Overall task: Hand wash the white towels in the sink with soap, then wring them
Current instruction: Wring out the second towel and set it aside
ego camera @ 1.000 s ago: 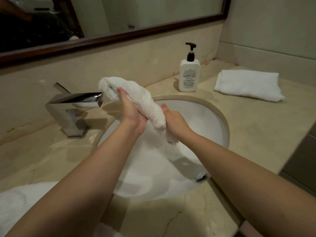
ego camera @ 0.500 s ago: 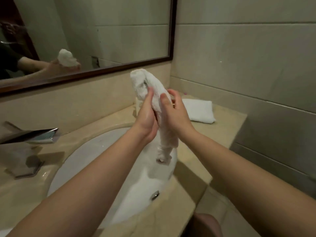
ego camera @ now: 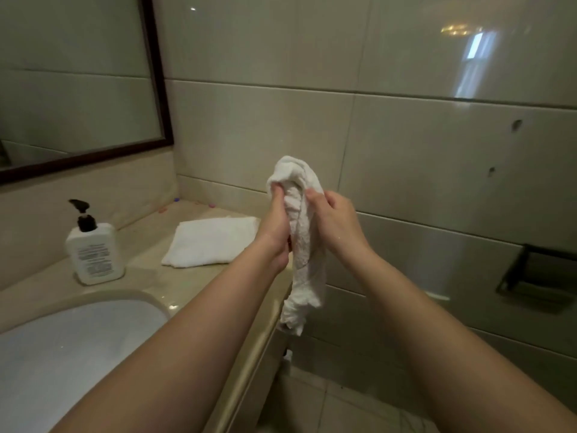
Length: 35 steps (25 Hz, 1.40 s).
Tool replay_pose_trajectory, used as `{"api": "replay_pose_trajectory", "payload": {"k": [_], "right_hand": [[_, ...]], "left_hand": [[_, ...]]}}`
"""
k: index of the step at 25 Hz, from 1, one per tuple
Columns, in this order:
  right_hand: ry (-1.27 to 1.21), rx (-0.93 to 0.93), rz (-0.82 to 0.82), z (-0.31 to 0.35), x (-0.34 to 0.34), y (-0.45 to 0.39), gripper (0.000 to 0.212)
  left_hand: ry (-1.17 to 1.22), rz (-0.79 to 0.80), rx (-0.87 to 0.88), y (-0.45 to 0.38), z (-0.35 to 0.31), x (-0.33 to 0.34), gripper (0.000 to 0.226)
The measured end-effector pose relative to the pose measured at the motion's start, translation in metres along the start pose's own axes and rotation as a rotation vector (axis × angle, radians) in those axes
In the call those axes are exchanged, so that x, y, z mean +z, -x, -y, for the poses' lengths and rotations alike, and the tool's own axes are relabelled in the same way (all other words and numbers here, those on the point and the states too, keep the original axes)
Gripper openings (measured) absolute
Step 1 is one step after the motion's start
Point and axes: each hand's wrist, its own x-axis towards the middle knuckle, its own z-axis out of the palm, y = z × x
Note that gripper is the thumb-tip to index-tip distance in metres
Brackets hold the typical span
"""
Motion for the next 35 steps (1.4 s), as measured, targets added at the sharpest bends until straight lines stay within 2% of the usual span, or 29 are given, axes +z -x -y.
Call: {"api": "replay_pose_trajectory", "payload": {"k": [8,10,12,13,15,17,18,21,23,27,31,35], "right_hand": [[-0.299,0.153,-0.146,-0.034,-0.06,-0.026,0.035],[-0.385,0.199,-0.177,-0.043,-0.071,-0.028,0.034],[-0.585,0.268,-0.074,-0.051,-0.08,-0.025,0.026],[-0.67,0.302,0.022,-0.053,-0.082,-0.023,0.029],[-0.698,0.317,0.137,-0.053,-0.079,-0.018,0.029],[-0.625,0.314,0.043,-0.05,-0.071,-0.017,0.017],[-0.575,0.301,-0.009,-0.049,-0.068,-0.016,0.013],[-0.434,0.241,0.014,-0.049,-0.066,-0.014,0.012],[-0.431,0.244,0.036,-0.051,-0.067,-0.012,0.015],[-0.504,0.331,0.036,-0.048,-0.078,-0.016,0.031],[-0.543,0.393,0.11,-0.048,-0.091,-0.022,0.029],[-0.714,0.444,0.023,-0.046,-0.089,-0.025,0.032]], "left_hand": [[-0.026,0.111,-0.011,-0.035,0.025,0.045,0.069],[-0.185,0.081,0.057,-0.035,0.018,0.045,0.064],[-0.404,0.066,0.138,-0.036,0.017,0.049,0.062],[-0.456,0.06,0.159,-0.038,0.019,0.049,0.061],[-0.47,-0.031,0.134,-0.043,0.025,0.046,0.054],[-0.442,-0.184,0.061,-0.041,0.031,0.037,0.045],[-0.38,-0.186,0.017,-0.037,0.034,0.036,0.046],[-0.242,0.052,-0.091,-0.025,0.036,0.044,0.065],[-0.217,0.15,-0.067,-0.022,0.032,0.053,0.061],[-0.169,0.074,-0.002,-0.024,0.03,0.066,0.036],[-0.294,0.11,0.061,-0.031,0.029,0.075,0.04],[-0.469,0.285,0.119,-0.028,0.038,0.062,0.052]]}}
